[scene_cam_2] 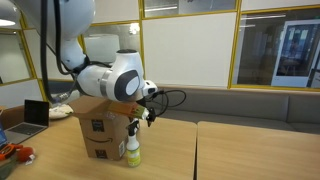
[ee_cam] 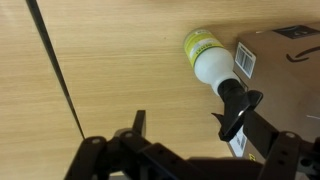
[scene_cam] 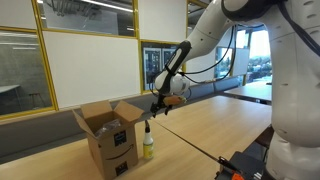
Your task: Place the three plastics inside the brown box, place the spray bottle in the box
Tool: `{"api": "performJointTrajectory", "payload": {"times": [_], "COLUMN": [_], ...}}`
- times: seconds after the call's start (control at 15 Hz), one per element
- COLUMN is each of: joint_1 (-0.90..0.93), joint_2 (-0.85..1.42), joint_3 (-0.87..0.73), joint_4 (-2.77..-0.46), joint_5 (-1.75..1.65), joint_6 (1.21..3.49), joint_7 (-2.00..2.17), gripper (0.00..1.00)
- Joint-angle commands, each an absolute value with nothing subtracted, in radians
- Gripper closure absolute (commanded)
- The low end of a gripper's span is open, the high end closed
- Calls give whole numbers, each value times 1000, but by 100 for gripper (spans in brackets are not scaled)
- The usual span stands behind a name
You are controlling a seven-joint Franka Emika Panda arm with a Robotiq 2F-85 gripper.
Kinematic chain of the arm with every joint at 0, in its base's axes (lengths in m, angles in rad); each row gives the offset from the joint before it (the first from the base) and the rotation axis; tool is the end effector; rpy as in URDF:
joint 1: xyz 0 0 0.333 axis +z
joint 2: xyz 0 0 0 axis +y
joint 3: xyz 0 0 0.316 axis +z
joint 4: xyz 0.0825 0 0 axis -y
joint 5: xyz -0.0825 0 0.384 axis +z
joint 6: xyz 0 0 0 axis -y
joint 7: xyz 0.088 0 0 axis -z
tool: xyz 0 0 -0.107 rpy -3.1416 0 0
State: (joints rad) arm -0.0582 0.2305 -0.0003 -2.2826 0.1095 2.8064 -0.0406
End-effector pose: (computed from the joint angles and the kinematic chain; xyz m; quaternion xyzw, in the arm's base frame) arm 0.5587 -0.0380 0.2825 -0.9873 0.0573 -0.1470 0.0181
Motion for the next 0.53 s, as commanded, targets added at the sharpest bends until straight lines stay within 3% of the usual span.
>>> {"api": "performJointTrajectory", "payload": {"times": [0.0, 0.47], "joint_1": [-93, -149], "joint_2": [232, 276], "joint_3": [66, 172], "joint_4": [-2279, -2251], "joint_5": [219, 413], "joint_6": [2862, 2908], "joint_7": [-134, -283], "gripper": [0, 0]}}
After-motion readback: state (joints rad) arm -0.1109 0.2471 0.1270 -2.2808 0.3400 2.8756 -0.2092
